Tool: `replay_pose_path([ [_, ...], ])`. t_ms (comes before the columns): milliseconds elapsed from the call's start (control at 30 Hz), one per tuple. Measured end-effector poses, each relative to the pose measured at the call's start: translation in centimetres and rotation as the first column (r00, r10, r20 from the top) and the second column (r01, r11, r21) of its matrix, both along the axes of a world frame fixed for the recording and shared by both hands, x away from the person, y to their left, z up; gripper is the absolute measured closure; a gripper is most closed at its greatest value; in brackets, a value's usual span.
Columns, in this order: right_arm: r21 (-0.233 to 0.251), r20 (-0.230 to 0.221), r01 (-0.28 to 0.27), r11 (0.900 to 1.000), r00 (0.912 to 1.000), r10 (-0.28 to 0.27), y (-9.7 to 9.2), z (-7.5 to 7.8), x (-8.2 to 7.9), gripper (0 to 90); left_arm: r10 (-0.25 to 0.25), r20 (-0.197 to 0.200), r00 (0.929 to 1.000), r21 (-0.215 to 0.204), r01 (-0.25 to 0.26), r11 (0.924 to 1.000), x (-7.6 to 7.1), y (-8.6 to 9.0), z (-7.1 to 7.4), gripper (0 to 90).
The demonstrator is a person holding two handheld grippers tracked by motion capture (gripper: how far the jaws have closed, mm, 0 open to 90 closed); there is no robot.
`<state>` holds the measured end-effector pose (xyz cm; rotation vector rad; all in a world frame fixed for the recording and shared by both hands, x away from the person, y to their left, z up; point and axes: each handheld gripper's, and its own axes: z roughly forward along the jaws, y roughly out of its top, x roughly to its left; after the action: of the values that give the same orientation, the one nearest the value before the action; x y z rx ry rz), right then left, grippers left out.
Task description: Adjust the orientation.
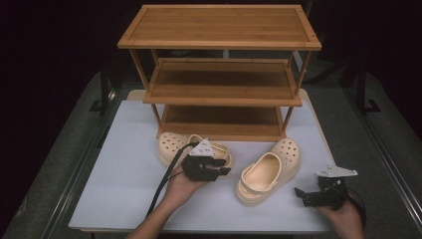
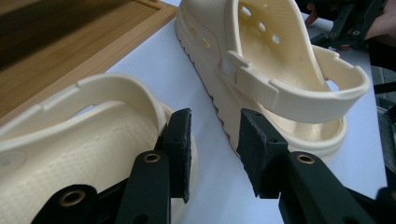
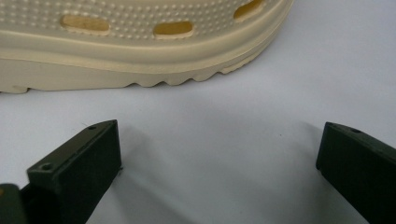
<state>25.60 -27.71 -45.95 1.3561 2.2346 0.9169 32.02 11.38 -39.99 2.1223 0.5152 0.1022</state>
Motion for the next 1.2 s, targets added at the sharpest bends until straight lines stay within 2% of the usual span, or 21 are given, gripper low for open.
replay_pose_path([
  [100,0.0,0.0,0.0,1.0,1.0,0.0,0.0,0.0,0.0,0.0,-0.007,0.018,0.9998,0.015,0.006,0.9999,-0.1,-0.1,0.3,63.9],
  [267,0.0,0.0,0.0,1.0,1.0,0.0,0.0,0.0,0.0,0.0,0.011,0.029,0.9995,-0.013,-0.011,0.9999,0.2,0.5,0.8,63.0],
  [533,0.0,0.0,0.0,1.0,1.0,0.0,0.0,0.0,0.0,0.0,-0.002,0.065,0.9979,-0.023,0.004,0.9997,0.0,0.8,1.7,61.9],
  [633,0.001,-0.001,0.0,1.0,1.0,0.0,0.0,0.0,0.0,0.0,0.011,0.074,0.9972,-0.027,-0.009,0.9996,0.0,0.8,2.0,60.8],
  [833,0.0,0.0,0.0,1.0,1.0,0.0,0.0,0.0,0.0,0.0,0.038,0.056,0.9977,-0.005,-0.038,0.9993,1.1,0.6,1.0,59.7],
  [900,0.0,0.0,0.0,1.0,1.0,0.0,0.0,0.0,0.0,0.0,0.041,0.041,0.9983,0.02,-0.041,0.9989,1.5,0.4,0.4,60.5],
  [933,0.0,0.0,0.0,1.0,1.0,0.0,0.0,0.0,0.0,0.0,0.036,0.032,0.9988,0.042,-0.037,0.9984,1.7,0.5,0.0,69.7],
  [967,0.0,0.0,0.0,1.0,1.0,0.0,0.0,0.0,0.0,0.0,0.036,0.032,0.9988,0.042,-0.037,0.9984,1.7,0.5,0.0,78.6],
  [1000,0.0,0.0,0.0,1.0,1.0,0.0,0.0,0.0,0.0,0.0,0.034,0.017,0.9993,0.039,-0.034,0.9987,1.7,0.7,-0.1,81.4],
  [1200,0.0,0.0,0.0,1.0,1.0,0.0,0.0,0.0,0.0,0.0,0.022,-0.01,0.9997,0.035,-0.021,0.9992,1.0,1.4,0.3,85.1],
])
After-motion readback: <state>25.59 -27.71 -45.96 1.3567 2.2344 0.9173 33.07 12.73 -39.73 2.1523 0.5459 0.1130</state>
